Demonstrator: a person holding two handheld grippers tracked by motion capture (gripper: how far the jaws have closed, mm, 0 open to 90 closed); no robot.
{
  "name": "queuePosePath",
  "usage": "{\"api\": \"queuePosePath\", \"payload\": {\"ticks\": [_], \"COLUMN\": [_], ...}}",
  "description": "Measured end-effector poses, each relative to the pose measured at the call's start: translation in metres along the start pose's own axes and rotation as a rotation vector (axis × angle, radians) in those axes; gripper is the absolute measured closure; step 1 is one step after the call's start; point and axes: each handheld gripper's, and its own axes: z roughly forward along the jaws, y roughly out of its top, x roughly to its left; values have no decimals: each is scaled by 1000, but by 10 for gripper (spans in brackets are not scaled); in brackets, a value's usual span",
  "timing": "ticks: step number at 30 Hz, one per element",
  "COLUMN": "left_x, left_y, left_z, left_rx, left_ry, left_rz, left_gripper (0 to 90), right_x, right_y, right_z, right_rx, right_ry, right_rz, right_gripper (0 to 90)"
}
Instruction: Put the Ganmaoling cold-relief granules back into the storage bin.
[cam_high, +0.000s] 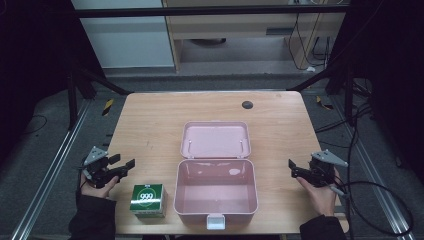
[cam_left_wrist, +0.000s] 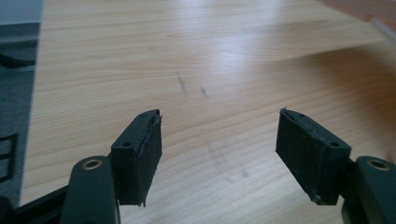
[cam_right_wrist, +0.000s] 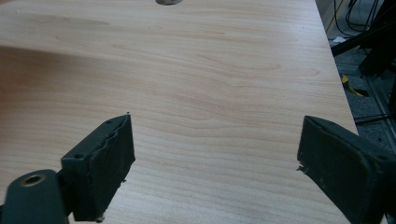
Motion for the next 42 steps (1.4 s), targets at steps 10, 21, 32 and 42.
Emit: {"api": "queuePosePath", "payload": {"ticks": [10,21,32,42], "left_x": [-14,-37,-63,-80], "left_y": [12,23,19,18], "left_z": [-12,-19,-24,-30], "left_rx": [40,114,205,270], "left_ry": [-164,-302,-388,-449], "left_rz": [38,103,177,203], "left_gripper": [293,261,194,170], "right_x": [3,4,4,6], "right_y": [-3,-6,-7,-9], "right_z": [2,2,4,6], "right_rx": [32,51,64,92], "right_ry": [11,-1,7,15], "right_rz": [-38,-58,-68,-81], "right_gripper": [74,63,57,48]}}
